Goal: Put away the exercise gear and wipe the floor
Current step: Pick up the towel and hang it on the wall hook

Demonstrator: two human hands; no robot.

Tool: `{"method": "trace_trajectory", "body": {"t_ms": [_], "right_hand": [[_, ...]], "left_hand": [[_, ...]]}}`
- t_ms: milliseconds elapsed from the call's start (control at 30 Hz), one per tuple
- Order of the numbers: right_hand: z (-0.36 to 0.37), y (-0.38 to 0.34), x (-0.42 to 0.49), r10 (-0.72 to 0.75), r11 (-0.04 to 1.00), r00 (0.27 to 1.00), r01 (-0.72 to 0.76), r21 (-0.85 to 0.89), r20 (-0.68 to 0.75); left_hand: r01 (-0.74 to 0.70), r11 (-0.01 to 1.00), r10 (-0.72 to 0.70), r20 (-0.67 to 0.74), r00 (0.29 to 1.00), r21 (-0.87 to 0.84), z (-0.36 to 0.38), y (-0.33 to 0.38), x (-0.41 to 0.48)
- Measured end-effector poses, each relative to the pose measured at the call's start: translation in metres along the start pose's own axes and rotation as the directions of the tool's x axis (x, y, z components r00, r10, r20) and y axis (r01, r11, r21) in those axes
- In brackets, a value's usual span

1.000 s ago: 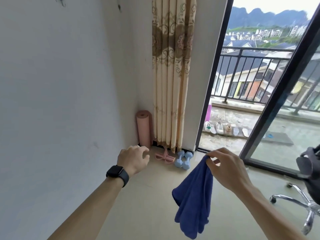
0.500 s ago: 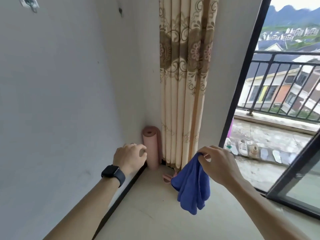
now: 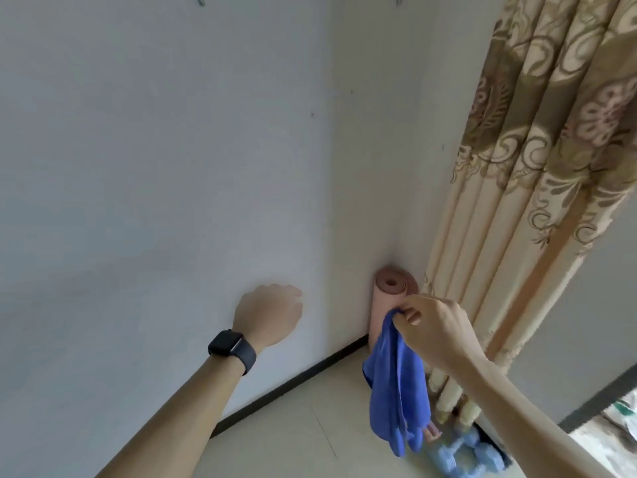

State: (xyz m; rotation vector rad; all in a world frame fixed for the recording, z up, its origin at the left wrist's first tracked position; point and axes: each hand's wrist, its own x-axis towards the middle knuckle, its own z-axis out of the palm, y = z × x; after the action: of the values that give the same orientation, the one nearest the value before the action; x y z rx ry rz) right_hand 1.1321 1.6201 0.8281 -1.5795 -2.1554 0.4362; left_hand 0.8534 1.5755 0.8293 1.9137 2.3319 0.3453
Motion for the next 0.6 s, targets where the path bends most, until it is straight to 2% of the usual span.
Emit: {"method": "trace_trajectory", "body": {"t_ms": [200,300,467,533,600], "right_hand": [[0.022,-0.044,0.093,-0.134,0.985,0.987,0.122,0.121,0.089],[0.028,-0.073,0.134,-0.186,0.962,0.975,0.155,0.225,0.121],[0.023,-0.130,0.202,-0.287,0.877,0.954,0.223,0.426,0.091],[0.020,-0.152,0.227,-0.350,0.848,0.931,0.268,0.457,0.104],[0.017,-0.170,0.251,-0.413,0.816,0.903,0.308,0.489,0.121]], "left_hand": [[0.127,0.991,-0.131,-0.098,0.987,-0.048,-0.014,-0.037,0.039],[0.092,0.986,-0.112,-0.140,0.984,-0.142,-0.029,-0.045,0.060],[-0.054,0.954,-0.001,-0.183,0.983,-0.294,-0.072,-0.035,0.105],[-0.061,0.958,-0.005,-0.230,0.973,-0.280,-0.086,-0.033,0.124],[-0.054,0.979,-0.009,-0.304,0.953,-0.196,-0.103,-0.039,0.143]]}}
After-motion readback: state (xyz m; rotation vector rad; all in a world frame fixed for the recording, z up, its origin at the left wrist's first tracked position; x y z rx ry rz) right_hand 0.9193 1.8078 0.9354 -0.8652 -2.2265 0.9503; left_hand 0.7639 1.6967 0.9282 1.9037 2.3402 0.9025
